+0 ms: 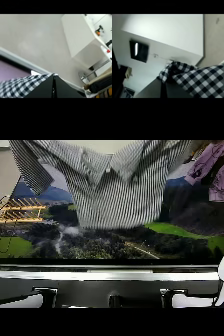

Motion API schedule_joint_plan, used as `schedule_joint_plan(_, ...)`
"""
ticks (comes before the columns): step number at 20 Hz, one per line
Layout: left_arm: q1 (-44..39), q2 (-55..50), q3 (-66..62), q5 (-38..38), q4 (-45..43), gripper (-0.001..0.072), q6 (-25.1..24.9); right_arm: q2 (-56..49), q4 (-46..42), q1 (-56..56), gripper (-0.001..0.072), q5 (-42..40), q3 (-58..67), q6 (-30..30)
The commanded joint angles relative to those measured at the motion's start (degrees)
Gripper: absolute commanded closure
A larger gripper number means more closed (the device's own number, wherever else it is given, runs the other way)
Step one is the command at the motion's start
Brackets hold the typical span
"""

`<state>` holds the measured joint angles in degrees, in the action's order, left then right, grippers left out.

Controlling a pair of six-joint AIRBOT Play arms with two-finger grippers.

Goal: Fold the clothes and pants, and hang the long-sleeved shirts on hangers.

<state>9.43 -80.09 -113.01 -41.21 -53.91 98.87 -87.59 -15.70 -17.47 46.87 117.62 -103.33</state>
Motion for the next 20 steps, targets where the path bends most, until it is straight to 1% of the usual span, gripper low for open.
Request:
schedule_joint_plan(1, 1.51, 2.95, -5.55, -4.83, 0.37, 0.0682, -2.64, 4.7, 8.37, -3.04, 0.0681, 0.98, 0.09, 9.6)
schedule_joint_plan(3, 2.6, 6.05, -5.55, -11.21, 0.35, 0.0682, -2.64, 9.33, 3.06, -5.84, 0.0681, 8.0, 0.09, 10.29)
schedule_joint_plan(4, 3.15, 7.3, -5.55, -15.78, 0.15, 0.0681, -2.64, 11.5, 0.24, -7.13, 0.0681, 12.2, 0.09, 9.7)
schedule_joint_plan(6, 3.19, 9.31, -4.46, -26.88, -3.85, 0.0682, -1.05, 15.13, -7.32, -8.85, 0.0681, 22.38, 0.09, 7.41)
schedule_joint_plan(7, 2.95, 10.01, -2.58, -32.83, -6.05, 0.0681, 0.26, 16.46, -13.4, -8.85, 0.0681, 28.26, 0.09, 6.03)
schedule_joint_plan(9, 2.97, 10.25, 3.26, -43.32, -8.5, 0.0681, 0.37, 17.55, -26.25, -8.63, 0.0681, 40.13, -0.22, 5.16)
schedule_joint_plan(10, 2.97, 10.25, 7.61, -45.75, -8.5, 0.0681, 0.37, 17.53, -31.91, -8.66, 0.0681, 45.31, -1.01, 5.31)
schedule_joint_plan(11, 2.91, 10.25, 13.07, -46.53, -8.5, 0.0681, 0.09, 17.53, -38.36, -8.63, 0.0681, 49.4, -2.78, 6.62)
schedule_joint_plan(12, 2.67, 10.23, 18.62, -45.9, -8.76, 0.0681, 0.09, 17.51, -43.04, -8.63, 0.0681, 51.78, -5.25, 7.5)
schedule_joint_plan(13, 2.49, 10.12, 24.9, -44.24, -8.9, 0.0681, 0.13, 17.51, -46.62, -8.87, 0.0681, 52.96, -8.61, 4.81)
schedule_joint_plan(14, 2.12, 10.05, 30.58, -42.36, -8.92, 0.0681, 0.11, 17.44, -48.7, -8.61, 0.0681, 53.33, -11.96, 3.87)
schedule_joint_plan(16, 1.11, 9.66, 40.96, -39.01, -8.94, 0.0681, 0.13, 17.4, -49.44, -7.91, 0.0681, 52.61, -20.65, 3.89)
schedule_joint_plan(17, 0.48, 9.4, 45.13, -37.46, -8.96, 0.0681, 0.09, 17.4, -49.42, -7.3, 0.0681, 51.12, -25.81, 2.99)
schedule_joint_plan(20, -1.16, 9.22, 52.46, -31.87, -9.75, 0.0681, -0.52, 17.4, -49.86, -4.59, 0.0681, 43.36, -40.44, 3.02)
